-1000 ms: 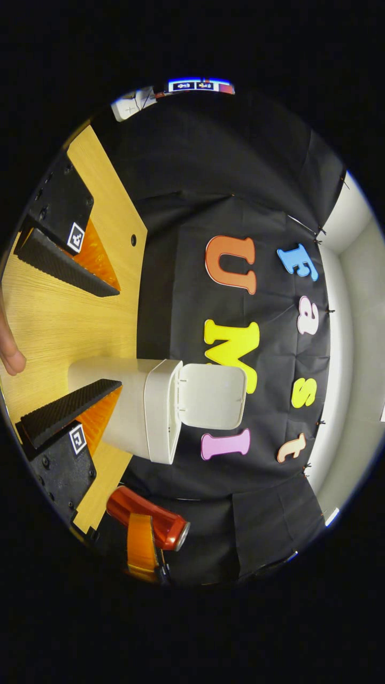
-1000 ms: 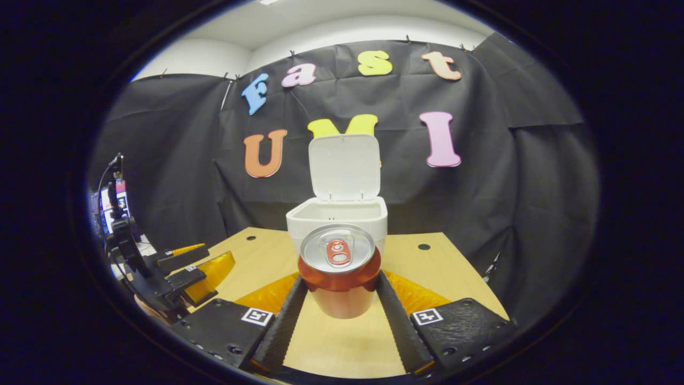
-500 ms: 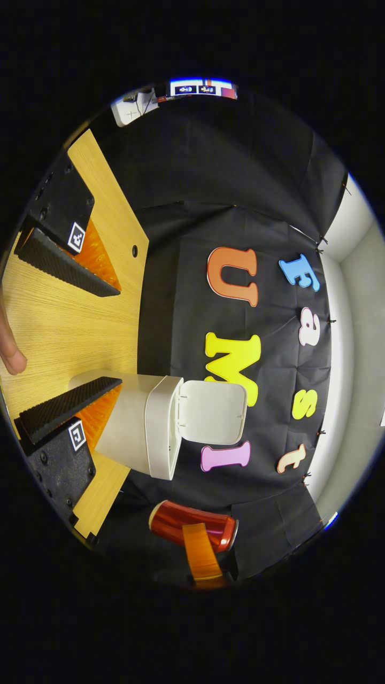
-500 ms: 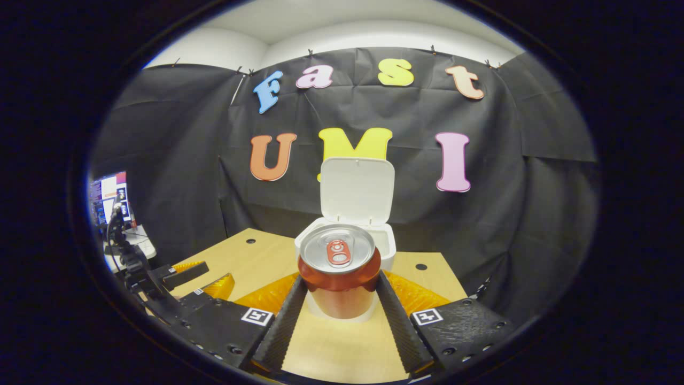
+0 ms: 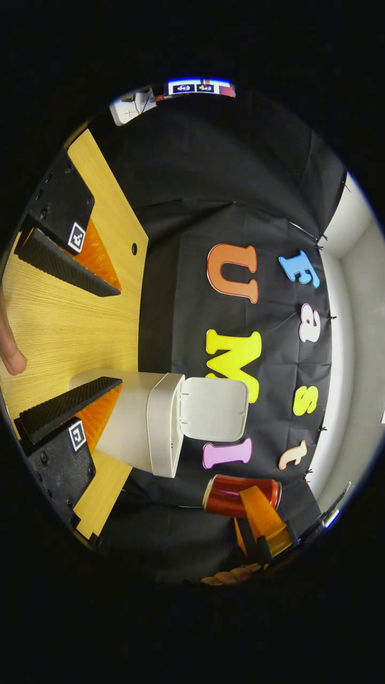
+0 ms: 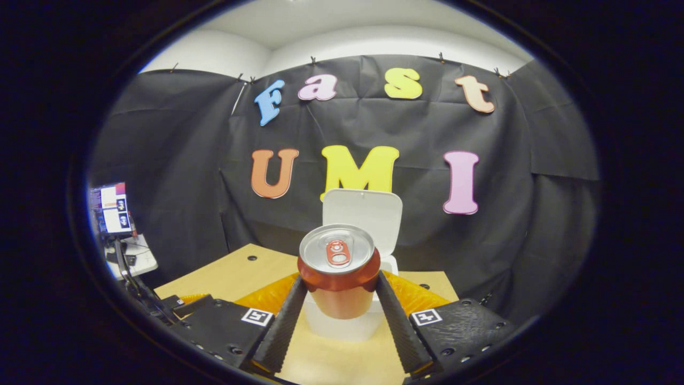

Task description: Press the lid of the desktop garbage bin to open it, pick up the crumpled paper on the desktop and throw it into the bin, then pick up the pop can on the desktop and drop it into the bin, and finally close the garbage bin lid.

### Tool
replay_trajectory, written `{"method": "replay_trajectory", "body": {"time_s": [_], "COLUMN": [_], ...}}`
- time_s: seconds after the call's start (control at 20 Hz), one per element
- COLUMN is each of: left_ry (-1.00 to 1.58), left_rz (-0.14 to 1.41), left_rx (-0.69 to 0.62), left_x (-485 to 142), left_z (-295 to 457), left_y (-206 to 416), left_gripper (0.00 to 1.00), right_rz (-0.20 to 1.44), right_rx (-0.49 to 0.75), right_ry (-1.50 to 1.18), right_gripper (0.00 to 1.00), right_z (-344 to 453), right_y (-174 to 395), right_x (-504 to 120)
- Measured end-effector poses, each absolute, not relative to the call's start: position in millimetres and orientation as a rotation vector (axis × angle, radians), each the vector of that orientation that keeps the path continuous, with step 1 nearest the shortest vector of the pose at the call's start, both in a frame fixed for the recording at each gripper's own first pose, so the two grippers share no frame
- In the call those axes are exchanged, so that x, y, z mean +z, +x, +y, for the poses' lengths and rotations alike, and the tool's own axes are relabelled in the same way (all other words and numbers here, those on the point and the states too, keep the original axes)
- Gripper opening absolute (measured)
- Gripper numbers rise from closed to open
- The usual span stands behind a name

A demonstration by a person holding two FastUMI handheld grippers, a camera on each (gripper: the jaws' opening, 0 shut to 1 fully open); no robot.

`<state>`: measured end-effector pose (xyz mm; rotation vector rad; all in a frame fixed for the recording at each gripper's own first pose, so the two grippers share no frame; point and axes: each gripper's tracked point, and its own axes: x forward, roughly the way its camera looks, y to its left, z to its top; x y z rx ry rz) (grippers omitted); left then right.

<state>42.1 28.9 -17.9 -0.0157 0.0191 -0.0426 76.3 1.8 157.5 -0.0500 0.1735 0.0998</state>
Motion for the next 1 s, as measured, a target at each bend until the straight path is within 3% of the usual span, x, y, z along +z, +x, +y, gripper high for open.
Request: {"method": "replay_trajectory", "body": {"time_s": [0.35, 0.55, 0.6, 0.75, 0.8, 1.0], "left_ry": [-0.006, -0.007, -0.007, -0.004, -0.002, -0.012], "left_rz": [0.031, 0.038, 0.041, 0.044, 0.045, 0.053], "left_rx": [-0.025, -0.013, -0.016, -0.018, -0.02, -0.017], "left_x": [-24.3, -27.2, -27.9, -30.2, -31.2, -32.8], "left_z": [37.6, 41.5, 41.6, 42.0, 41.8, 44.1], "left_y": [48.4, 52.3, 52.5, 54.5, 55.4, 56.3], "left_gripper": [0.98, 0.97, 0.97, 0.97, 0.97, 0.98], "right_rz": [0.223, 0.288, 0.312, 0.329, 0.314, 0.371], "right_rx": [0.08, -0.006, -0.015, -0.052, -0.042, 0.004], "right_ry": [-0.037, -0.052, -0.05, -0.086, -0.057, -0.004], "right_gripper": [0.74, 0.7, 0.65, 0.65, 0.61, 0.65], "right_z": [18.0, 7.9, 7.6, 1.6, 3.1, 9.1], "right_y": [154.6, 209.5, 219.8, 237.9, 242.4, 249.3], "right_x": [145.8, 123.1, 114.6, 103.1, 103.0, 91.0]}}
